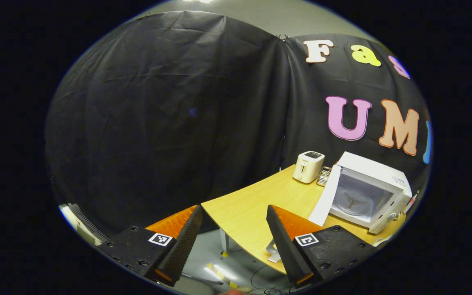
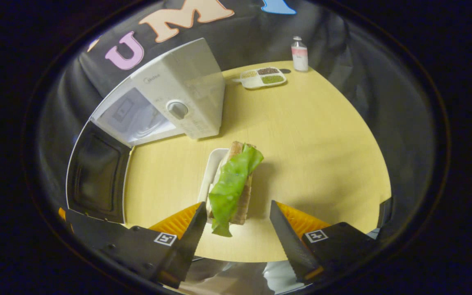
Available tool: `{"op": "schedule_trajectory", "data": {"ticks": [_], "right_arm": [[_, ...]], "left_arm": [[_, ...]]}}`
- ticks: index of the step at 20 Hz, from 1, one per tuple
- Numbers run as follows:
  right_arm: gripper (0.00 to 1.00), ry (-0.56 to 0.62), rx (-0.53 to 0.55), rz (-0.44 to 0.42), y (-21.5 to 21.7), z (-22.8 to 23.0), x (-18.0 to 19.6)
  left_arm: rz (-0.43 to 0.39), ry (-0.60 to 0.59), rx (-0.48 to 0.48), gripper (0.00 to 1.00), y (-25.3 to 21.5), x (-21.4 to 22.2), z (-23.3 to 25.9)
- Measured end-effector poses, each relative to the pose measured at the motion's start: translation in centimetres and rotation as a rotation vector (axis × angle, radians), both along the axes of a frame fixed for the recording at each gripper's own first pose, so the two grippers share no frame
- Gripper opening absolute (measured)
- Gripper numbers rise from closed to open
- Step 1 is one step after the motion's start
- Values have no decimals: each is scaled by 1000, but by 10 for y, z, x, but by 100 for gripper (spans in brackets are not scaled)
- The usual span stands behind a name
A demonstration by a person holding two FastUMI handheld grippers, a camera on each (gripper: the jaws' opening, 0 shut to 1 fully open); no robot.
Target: Open the microwave oven with the left hand, put the food in, and close the microwave oven.
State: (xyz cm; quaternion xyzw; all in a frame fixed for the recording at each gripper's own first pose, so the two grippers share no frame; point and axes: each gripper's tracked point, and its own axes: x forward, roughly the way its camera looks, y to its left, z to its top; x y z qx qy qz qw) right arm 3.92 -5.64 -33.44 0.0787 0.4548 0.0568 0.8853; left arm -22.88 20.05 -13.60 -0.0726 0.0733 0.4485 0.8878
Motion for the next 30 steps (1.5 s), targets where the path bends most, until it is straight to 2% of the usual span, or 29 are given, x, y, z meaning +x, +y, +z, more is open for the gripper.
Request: {"op": "schedule_trajectory", "data": {"ticks": [1,2,3,4,5,6,7,8,10,11,12,13,21,24,30], "right_arm": [[88,18,15,-4,2,-3,2],[89,36,24,-9,3,-6,2],[88,46,37,-15,5,-9,4],[84,56,55,-17,9,-10,5],[72,68,67,-14,11,-11,6],[90,82,71,-8,12,-14,5],[69,89,77,-6,13,-14,3],[70,98,91,-16,16,-17,5],[43,95,100,-27,14,-14,7],[45,80,115,-41,15,-13,10],[29,68,124,-36,18,-9,8],[34,56,129,-21,19,-6,7],[34,-21,218,6,26,29,-5],[34,-61,269,-18,37,47,-16],[34,-90,384,-138,85,64,-32]], "left_arm": [[6,7,-4,89,-1,0,-2],[11,6,-6,93,-1,3,-2],[12,3,-18,89,-3,5,-3],[10,-3,-28,89,-6,6,-4],[10,-7,-36,93,-10,7,-4],[12,-9,-42,93,-13,9,-5],[14,-9,-45,93,-15,10,-4],[17,-9,-47,93,-16,11,-5],[22,-9,-47,93,-20,12,-4],[23,-12,-46,93,-21,13,-3],[24,-12,-45,93,-23,13,-3],[23,-11,-44,93,-24,14,-2],[6,-21,-76,93,-15,26,-9],[-34,-15,-79,93,-6,38,-14],[-165,15,-89,93,21,74,-19]]}}
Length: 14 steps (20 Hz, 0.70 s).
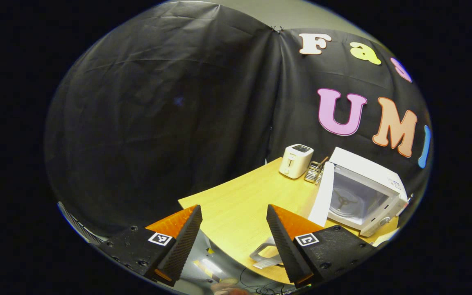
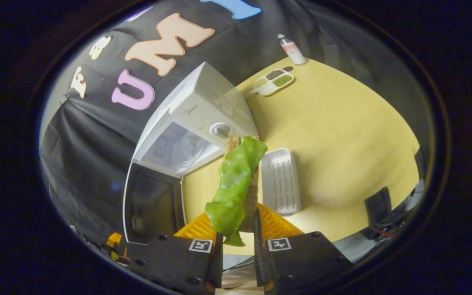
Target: Open the microwave oven with the left hand, put the food in, and close the microwave oven.
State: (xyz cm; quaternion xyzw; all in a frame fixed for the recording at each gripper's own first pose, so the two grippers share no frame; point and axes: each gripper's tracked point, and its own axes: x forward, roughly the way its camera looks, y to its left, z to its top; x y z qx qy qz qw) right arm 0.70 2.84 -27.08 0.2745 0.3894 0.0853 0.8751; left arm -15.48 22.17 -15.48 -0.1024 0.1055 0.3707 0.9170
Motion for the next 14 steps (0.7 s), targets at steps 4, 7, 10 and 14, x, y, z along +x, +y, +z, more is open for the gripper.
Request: {"op": "schedule_trajectory", "data": {"ticks": [4,7,10,14], "right_arm": [[34,8,99,-42,58,5,-8],[34,-23,176,-54,108,13,-6],[34,-58,230,-45,156,19,0],[34,-83,274,-53,205,21,26]], "left_arm": [[-115,35,16,89,15,23,-1],[-207,62,44,89,25,40,-3],[-292,63,33,93,29,58,-6],[-346,62,36,93,42,72,-12]]}}
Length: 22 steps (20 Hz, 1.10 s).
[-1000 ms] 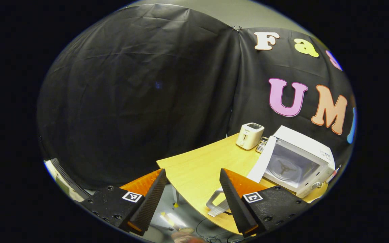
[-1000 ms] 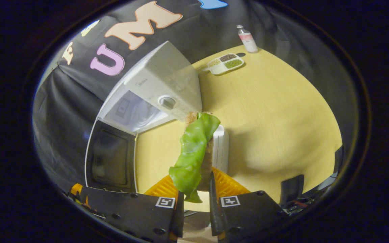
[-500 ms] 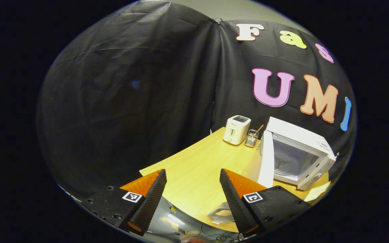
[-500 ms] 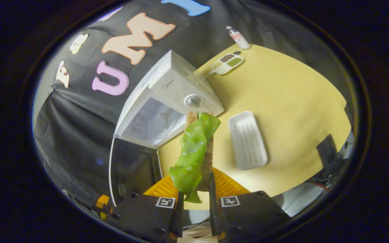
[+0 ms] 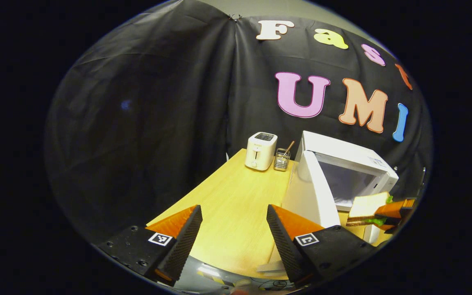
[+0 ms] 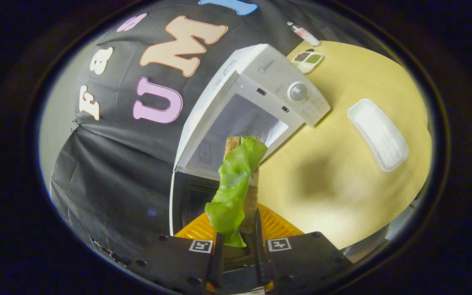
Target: Open the microwave oven with the left hand, put the food in, and close the microwave oven.
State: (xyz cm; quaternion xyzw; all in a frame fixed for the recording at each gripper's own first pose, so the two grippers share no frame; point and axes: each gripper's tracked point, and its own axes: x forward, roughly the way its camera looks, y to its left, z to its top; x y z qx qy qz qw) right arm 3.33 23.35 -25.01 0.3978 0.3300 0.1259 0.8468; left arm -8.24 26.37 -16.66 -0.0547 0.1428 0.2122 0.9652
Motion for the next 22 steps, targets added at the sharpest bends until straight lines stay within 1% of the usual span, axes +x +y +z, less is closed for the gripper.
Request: {"op": "schedule_trajectory", "data": {"ticks": [2,3,4,5,6,10,15,16,18,21,22], "right_arm": [[34,-39,-1,-12,18,1,22],[34,-58,0,-18,26,1,34],[34,-71,-4,-24,34,-1,46],[34,-78,-13,-31,40,-4,59],[27,-87,-20,-44,45,-8,71],[26,-119,-57,-92,59,-22,116],[26,-141,-98,-139,70,-39,164],[34,-132,-102,-144,73,-45,171],[34,-123,-96,-155,78,-52,184],[34,-135,-124,-158,84,-60,199],[26,-141,-137,-164,83,-61,207]], "left_arm": [[-11,-1,-5,93,9,-1,4],[-17,4,-6,89,11,-1,3],[-23,12,0,89,15,-1,0],[-30,23,8,93,18,-2,-2],[-38,34,15,93,20,-4,-4],[-57,57,6,93,24,-8,-11],[-49,61,-14,93,26,-9,-13],[-51,70,-15,93,26,-10,-16],[-54,83,-10,93,28,-10,-18],[-52,98,-14,93,31,-6,-20],[-51,103,-14,93,31,-7,-21]]}}
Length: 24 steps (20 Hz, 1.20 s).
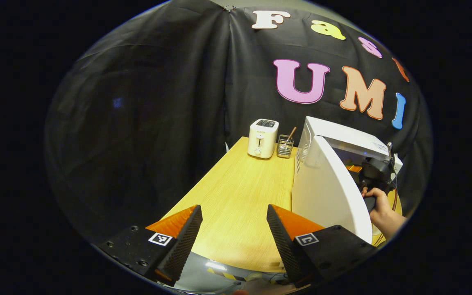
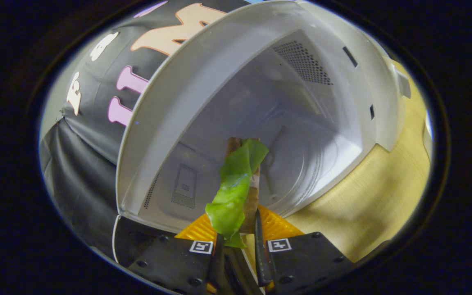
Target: Open the microwave oven with the left hand, put the food in, and close the microwave oven.
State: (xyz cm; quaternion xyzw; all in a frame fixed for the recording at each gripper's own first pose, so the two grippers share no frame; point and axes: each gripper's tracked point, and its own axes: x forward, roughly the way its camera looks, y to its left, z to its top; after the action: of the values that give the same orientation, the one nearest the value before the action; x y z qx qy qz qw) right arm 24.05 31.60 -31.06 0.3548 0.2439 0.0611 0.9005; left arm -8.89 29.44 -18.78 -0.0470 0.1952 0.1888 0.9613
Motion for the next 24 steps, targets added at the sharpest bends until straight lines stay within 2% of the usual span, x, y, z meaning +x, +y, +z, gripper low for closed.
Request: {"op": "schedule_trajectory", "data": {"ticks": [2,4,5,6,7,9,10,11,13,15,16,22,23,24], "right_arm": [[26,-22,-59,-38,-8,-3,11],[44,-51,-113,-62,-15,-3,18],[37,-58,-132,-66,-17,-3,20],[37,-62,-166,-78,-22,-4,19],[46,-75,-206,-88,-27,-5,22],[51,-93,-291,-108,-37,-6,24],[60,-89,-352,-119,-47,-9,25],[65,-103,-389,-115,-52,-9,25],[91,-137,-429,-122,-61,-1,25],[91,-173,-439,-131,-69,14,22],[99,-186,-444,-127,-73,21,18],[99,-275,-501,-85,-87,67,-36],[91,-288,-509,-75,-87,75,-49],[91,-295,-520,-65,-89,79,-62]], "left_arm": [[-2,6,3,93,-1,0,-2],[1,10,2,93,-1,1,-2],[3,10,-1,93,0,2,-2],[4,10,-3,93,0,0,-2],[0,12,-6,93,-1,1,-3],[-8,18,-6,93,0,2,-4],[-7,17,-4,93,1,3,-4],[-7,12,-4,93,0,3,-2],[-10,5,-7,93,-1,2,-1],[-21,2,-12,93,-3,1,-1],[-30,0,-20,93,-6,2,0],[-58,-13,-49,93,-20,10,0],[-64,-15,-50,93,-22,11,1],[-71,-16,-52,93,-23,11,0]]}}
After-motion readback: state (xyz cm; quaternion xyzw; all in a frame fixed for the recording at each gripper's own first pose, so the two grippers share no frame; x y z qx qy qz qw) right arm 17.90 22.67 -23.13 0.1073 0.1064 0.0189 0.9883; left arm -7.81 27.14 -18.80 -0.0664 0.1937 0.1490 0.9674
